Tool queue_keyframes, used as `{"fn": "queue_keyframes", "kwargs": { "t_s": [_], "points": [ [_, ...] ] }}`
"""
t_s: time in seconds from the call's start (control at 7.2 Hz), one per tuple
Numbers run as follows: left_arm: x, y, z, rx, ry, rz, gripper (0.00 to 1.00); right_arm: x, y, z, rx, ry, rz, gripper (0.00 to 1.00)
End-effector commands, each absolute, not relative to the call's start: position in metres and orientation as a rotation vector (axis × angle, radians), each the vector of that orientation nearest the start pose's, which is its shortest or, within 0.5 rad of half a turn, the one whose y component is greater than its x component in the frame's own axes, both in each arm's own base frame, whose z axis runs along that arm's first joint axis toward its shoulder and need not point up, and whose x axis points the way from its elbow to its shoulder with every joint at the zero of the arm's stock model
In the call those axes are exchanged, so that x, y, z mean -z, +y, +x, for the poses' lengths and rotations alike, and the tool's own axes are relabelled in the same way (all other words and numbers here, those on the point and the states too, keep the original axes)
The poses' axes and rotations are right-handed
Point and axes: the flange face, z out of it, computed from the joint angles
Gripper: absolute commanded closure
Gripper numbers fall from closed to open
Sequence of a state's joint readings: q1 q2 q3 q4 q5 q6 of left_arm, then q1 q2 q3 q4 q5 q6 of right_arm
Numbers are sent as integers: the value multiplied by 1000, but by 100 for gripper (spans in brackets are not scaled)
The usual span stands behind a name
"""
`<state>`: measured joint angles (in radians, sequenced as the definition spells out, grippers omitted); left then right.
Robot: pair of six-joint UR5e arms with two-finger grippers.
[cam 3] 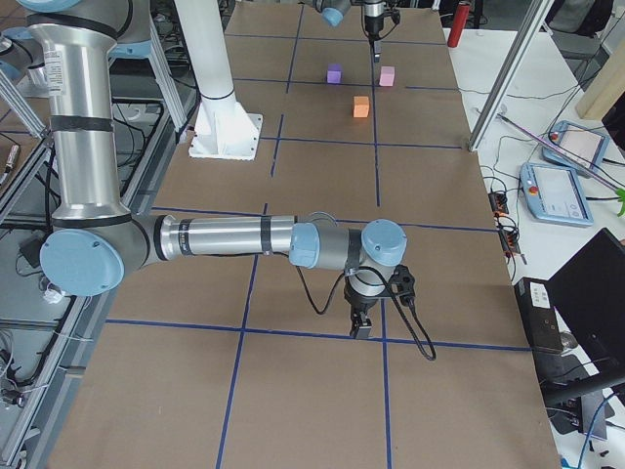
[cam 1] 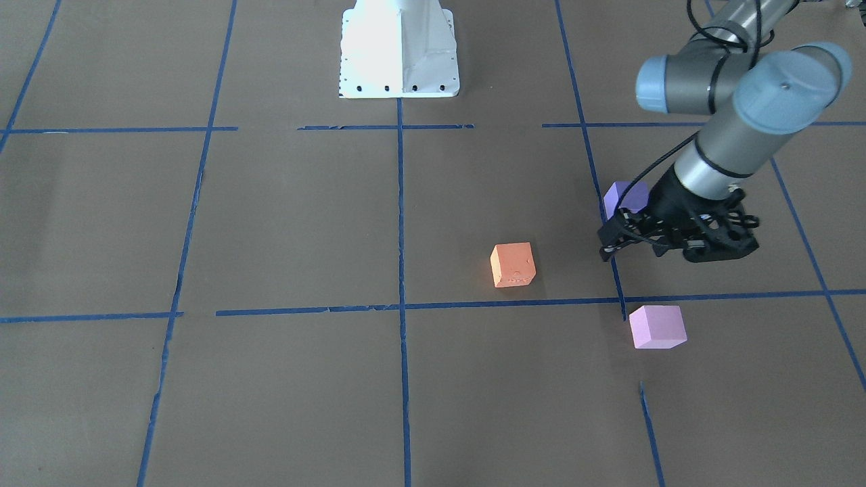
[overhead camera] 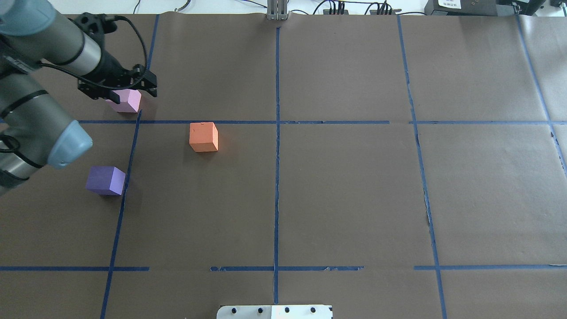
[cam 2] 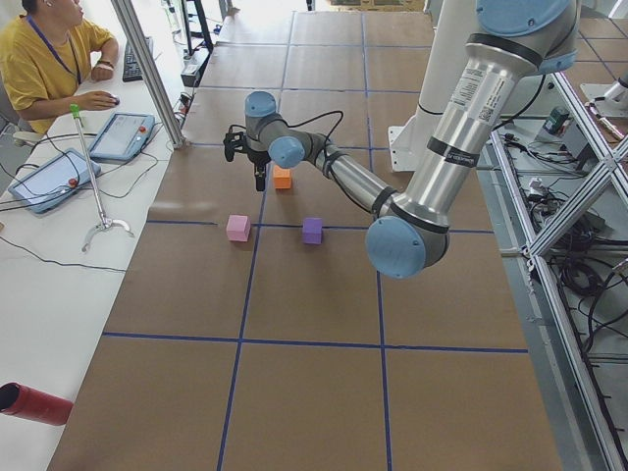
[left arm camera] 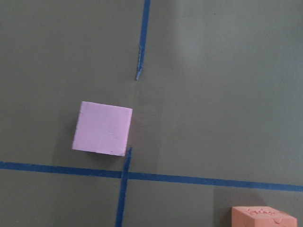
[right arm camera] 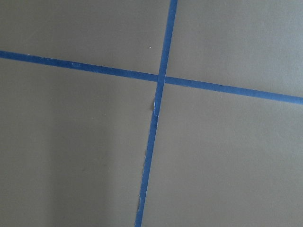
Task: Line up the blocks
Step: 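Move the left gripper in over the orange cube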
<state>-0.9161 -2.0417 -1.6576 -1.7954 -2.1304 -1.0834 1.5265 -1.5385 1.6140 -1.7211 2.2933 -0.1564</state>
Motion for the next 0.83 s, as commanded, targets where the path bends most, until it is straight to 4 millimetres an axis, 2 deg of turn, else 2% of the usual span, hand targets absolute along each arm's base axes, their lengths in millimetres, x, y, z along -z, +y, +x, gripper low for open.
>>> {"fn": "queue_keyframes", "kwargs": {
  "t_s": [0.0, 0.28, 0.42, 0.69],
  "points": [
    [-301, -567, 410, 158, 916, 47, 0, -640, -501, 46, 163, -726, -31, 0],
    [-291, -543, 447, 95, 948, 61, 0, -640, -501, 45, 165, -726, -31, 0],
    [-294, -536, 461, 79, 960, 76, 0, -640, -501, 45, 165, -726, -31, 0],
    [-302, -537, 467, 90, 947, 60, 0, -640, -501, 46, 163, -726, -31, 0]
  ]
}}
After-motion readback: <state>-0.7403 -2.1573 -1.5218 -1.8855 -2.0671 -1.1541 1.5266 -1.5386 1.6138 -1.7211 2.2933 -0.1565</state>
